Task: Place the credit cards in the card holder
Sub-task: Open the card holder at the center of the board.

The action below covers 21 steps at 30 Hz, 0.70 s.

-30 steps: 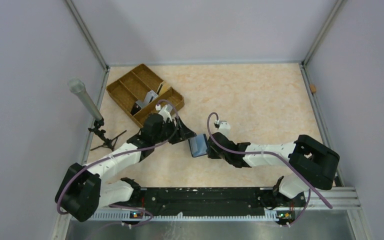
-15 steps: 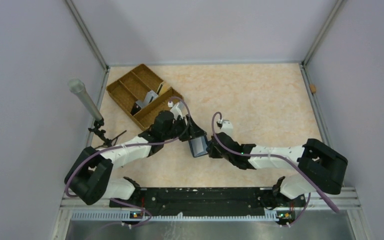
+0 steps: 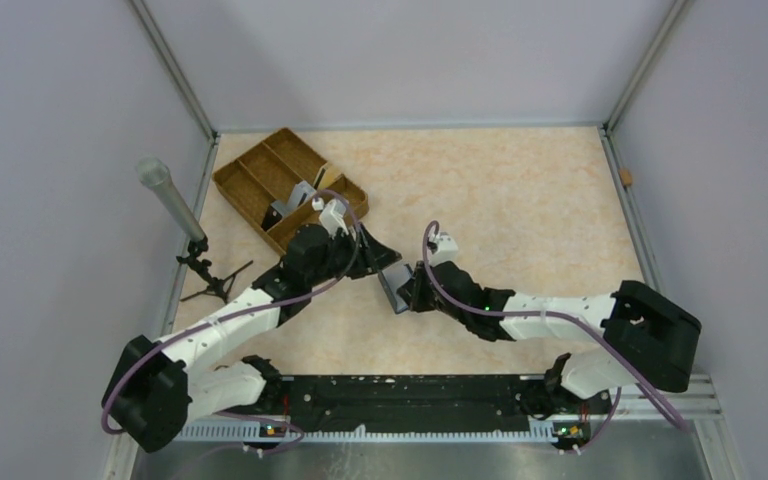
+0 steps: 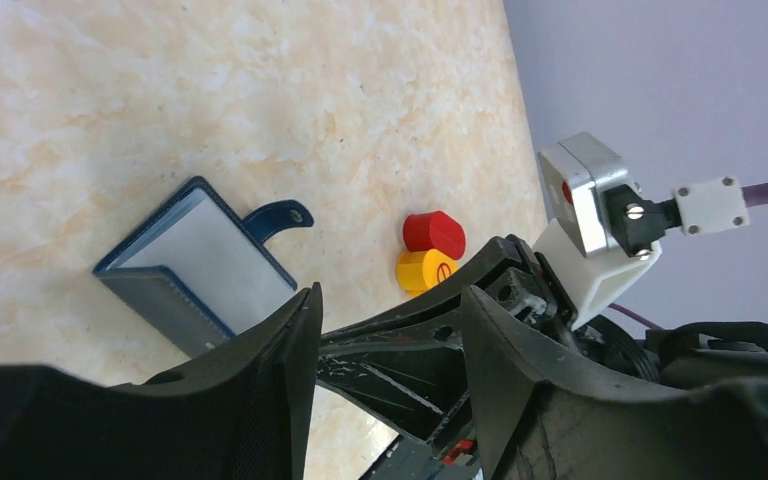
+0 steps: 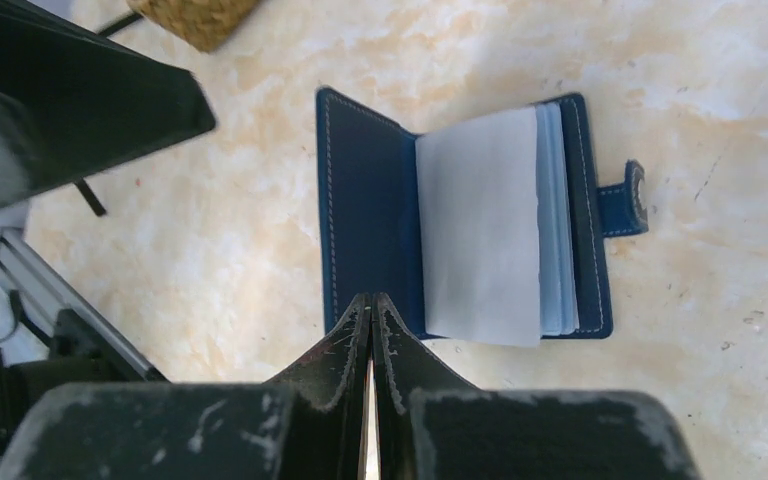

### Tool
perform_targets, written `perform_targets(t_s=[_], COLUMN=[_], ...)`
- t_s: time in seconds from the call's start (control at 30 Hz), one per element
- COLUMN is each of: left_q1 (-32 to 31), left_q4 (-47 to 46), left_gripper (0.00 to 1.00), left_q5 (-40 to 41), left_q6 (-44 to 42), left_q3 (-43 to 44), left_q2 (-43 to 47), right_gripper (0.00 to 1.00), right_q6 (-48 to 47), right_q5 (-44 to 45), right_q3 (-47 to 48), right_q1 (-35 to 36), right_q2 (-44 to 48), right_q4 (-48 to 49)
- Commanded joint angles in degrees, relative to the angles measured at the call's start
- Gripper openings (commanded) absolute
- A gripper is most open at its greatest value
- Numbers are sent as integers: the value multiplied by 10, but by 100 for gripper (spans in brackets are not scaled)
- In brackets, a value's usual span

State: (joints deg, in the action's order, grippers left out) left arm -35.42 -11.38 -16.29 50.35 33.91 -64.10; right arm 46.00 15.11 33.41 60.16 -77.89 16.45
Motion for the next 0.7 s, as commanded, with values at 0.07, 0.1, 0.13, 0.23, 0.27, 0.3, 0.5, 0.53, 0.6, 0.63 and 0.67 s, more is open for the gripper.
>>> perform_targets(t_s=[0.07, 0.1, 0.13, 0.23, 0.27, 0.3, 0.5, 0.53, 0.6, 0.63, 0.67], left_q1=[-1, 0, 0, 0, 0, 0, 0, 0, 0, 0, 1], left_q4=[47, 55, 63, 80, 85, 92, 92, 84, 73, 70, 68], left_gripper=[56, 57, 58, 61, 62, 63, 66, 66, 66, 66, 66], left_q5=[53, 56, 60, 73, 78, 84, 85, 81, 77, 77, 78], left_q6=[-14, -15, -17, -21, -22, -23, -25, -23, -21, -21, -22], left_q3=[-29, -29, -29, -28, -26, -24, -15, -14, -15, -14, -14], left_q2=[32, 33, 33, 30, 26, 22, -34, -41, -56, -61, -65], right_gripper=[0, 0, 4, 25, 32, 36, 44, 45, 46, 46, 47], right_q6=[-8, -10, -14, -25, -30, -35, -62, -63, -64, -65, -67], right_q5=[24, 36, 43, 48, 42, 33, -16, -23, -37, -43, -47], right_q3=[32, 35, 35, 25, 23, 24, 38, 39, 38, 38, 38], right_q1=[14, 13, 11, 0, -8, -16, -59, -63, -72, -73, -74], right_q2=[-22, -18, -12, 14, 19, 21, -16, -22, -31, -34, -39], right_q4=[-20, -38, -49, -60, -63, -67, -84, -83, -75, -70, -66])
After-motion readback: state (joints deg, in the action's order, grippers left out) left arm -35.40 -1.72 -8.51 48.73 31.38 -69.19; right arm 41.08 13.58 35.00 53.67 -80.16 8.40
